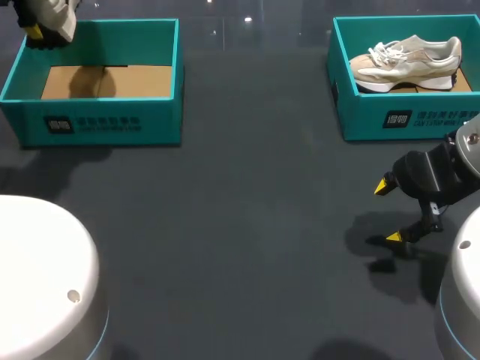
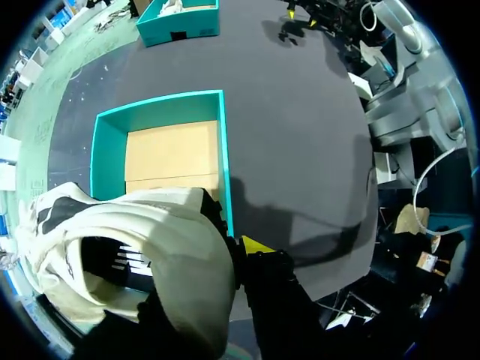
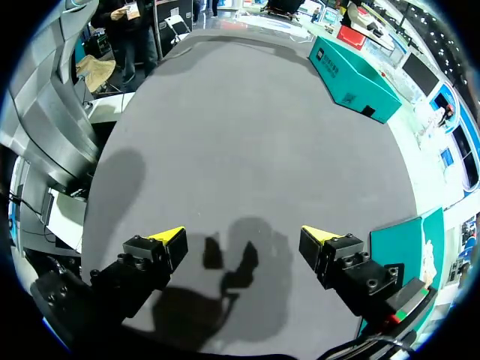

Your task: Take the shoe out of the shoebox, open the shoe tongue, remove and reinsert the insole, then place the shoe into the shoebox

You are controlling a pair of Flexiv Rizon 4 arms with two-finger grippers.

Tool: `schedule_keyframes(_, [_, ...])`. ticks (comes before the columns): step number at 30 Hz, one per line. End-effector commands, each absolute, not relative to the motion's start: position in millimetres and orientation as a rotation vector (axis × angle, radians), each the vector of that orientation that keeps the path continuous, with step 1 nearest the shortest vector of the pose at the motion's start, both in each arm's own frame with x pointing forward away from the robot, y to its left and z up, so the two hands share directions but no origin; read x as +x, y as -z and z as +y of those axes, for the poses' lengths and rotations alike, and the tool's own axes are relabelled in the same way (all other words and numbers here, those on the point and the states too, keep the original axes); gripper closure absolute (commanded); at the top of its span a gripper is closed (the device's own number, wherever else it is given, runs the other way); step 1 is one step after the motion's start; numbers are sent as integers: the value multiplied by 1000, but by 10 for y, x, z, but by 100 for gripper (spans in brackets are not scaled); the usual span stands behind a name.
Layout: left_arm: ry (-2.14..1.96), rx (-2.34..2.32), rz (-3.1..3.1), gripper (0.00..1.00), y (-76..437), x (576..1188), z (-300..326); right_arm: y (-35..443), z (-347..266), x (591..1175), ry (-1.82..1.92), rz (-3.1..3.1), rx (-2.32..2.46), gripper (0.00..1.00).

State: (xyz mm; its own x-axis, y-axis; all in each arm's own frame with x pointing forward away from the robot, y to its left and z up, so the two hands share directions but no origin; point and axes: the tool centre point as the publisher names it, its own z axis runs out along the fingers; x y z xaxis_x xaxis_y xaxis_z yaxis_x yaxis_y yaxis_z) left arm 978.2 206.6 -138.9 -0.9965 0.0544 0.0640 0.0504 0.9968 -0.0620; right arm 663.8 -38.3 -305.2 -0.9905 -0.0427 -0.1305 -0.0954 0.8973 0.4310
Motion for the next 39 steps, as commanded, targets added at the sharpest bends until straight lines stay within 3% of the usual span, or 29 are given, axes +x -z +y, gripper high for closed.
schedule_keyframes(1, [-90,-82,-3068,100,1363,9802,2066,3045,-385,6617,-674,2944,-106,0])
schedule_keyframes(11, [-75,-200,-3044,100,1588,10113,2583,3045,-385,6617,-674,2944,-106,0])
schedule_keyframes(20, [67,-968,-2867,100,1666,10228,2793,3045,-385,6617,-674,2944,-106,0])
schedule_keyframes(23, [313,-1311,-2728,100,1712,10229,2893,3045,-385,6617,-674,2944,-106,0])
schedule_keyframes(35, [313,-1311,-2728,100,1712,10229,2893,3045,-385,6617,-674,2944,-106,0])
schedule_keyframes(39, [308,-1548,-2677,100,1743,10305,2953,3045,-385,6617,-674,2944,-106,0])
